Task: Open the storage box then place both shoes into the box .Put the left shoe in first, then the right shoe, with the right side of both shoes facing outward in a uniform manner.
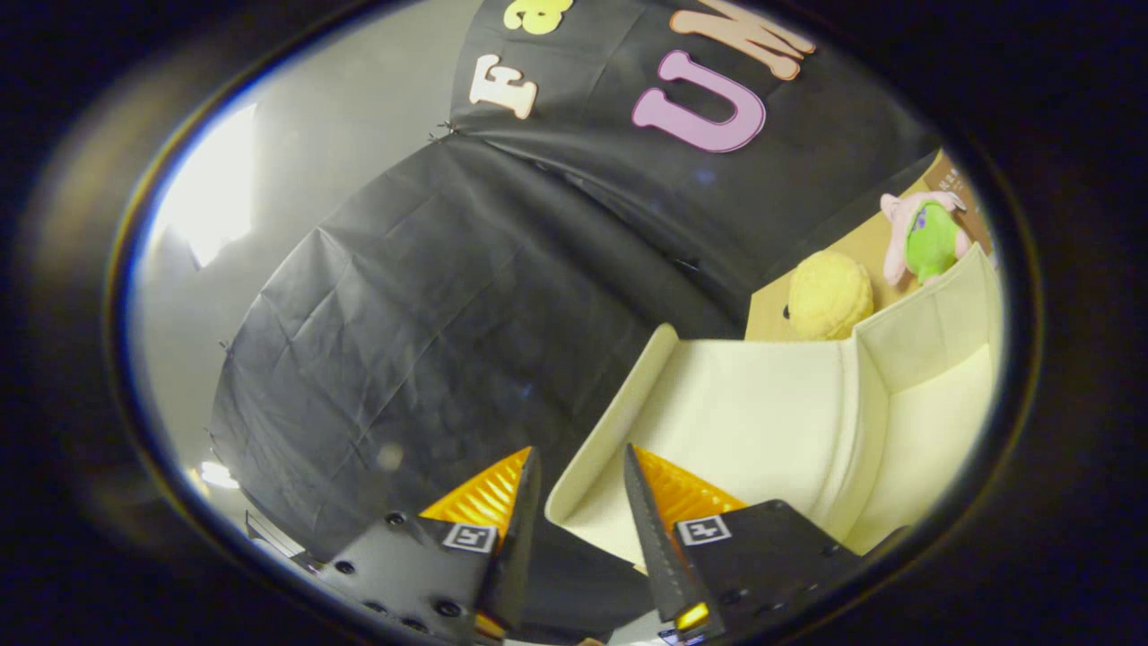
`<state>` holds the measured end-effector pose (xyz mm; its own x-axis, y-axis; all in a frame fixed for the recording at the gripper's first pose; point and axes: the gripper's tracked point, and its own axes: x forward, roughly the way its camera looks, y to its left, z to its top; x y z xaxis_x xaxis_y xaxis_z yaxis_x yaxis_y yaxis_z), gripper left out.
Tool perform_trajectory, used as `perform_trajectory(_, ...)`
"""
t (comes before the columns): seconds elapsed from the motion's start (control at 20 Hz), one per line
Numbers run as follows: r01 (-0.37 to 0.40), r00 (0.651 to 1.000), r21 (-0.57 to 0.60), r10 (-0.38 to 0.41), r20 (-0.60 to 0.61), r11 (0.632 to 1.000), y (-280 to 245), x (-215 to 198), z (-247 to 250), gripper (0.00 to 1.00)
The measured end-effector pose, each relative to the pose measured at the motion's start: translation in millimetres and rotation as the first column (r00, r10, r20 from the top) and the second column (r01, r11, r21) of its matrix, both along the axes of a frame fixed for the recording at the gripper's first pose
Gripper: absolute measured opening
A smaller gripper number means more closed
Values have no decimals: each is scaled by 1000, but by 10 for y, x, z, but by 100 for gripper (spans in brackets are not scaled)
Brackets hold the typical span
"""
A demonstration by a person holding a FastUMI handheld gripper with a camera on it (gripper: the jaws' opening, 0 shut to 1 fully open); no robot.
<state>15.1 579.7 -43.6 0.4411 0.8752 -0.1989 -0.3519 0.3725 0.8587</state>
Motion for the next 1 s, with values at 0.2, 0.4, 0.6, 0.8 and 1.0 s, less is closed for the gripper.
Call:
perform_trajectory(0.2,46,992,-87,-35,123,995,-332,81,-15,83)
perform_trajectory(0.4,56,981,-166,-24,192,985,-700,86,-109,96)
perform_trajectory(0.6,88,976,-212,-41,216,973,-1218,88,-102,96)
perform_trajectory(0.8,159,966,-284,-90,241,946,-1822,175,-183,96)
perform_trajectory(1.0,214,963,-297,-149,226,931,-2344,223,-194,97)
